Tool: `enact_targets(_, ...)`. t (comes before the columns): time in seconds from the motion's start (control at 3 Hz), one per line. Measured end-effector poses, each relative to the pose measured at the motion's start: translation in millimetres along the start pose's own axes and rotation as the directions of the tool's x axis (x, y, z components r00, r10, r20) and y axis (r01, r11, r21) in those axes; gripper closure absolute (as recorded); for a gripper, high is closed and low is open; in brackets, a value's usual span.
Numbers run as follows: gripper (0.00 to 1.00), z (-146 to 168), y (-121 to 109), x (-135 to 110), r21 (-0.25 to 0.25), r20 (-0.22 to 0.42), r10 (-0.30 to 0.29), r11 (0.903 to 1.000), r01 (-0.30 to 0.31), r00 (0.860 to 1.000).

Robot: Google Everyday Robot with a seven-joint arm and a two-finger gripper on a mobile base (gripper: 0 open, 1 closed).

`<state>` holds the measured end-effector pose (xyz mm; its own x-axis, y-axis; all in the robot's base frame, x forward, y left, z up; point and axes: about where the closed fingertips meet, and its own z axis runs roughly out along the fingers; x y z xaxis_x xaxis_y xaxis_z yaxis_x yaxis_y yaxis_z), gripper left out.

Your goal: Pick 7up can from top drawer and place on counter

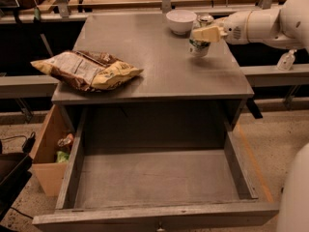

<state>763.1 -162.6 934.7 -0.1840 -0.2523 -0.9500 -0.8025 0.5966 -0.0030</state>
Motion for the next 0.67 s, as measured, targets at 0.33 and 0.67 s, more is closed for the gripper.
enact_targets(0.33, 1.00, 18.7, -1.1, 9.1, -0.023, -0.006, -0.005, 0.9997, 0.005, 1.000)
enact_targets(0.67, 0.95, 34.5, -2.5, 24.8, -0.050, -0.033, 0.020, 0.9985, -0.022, 0.999)
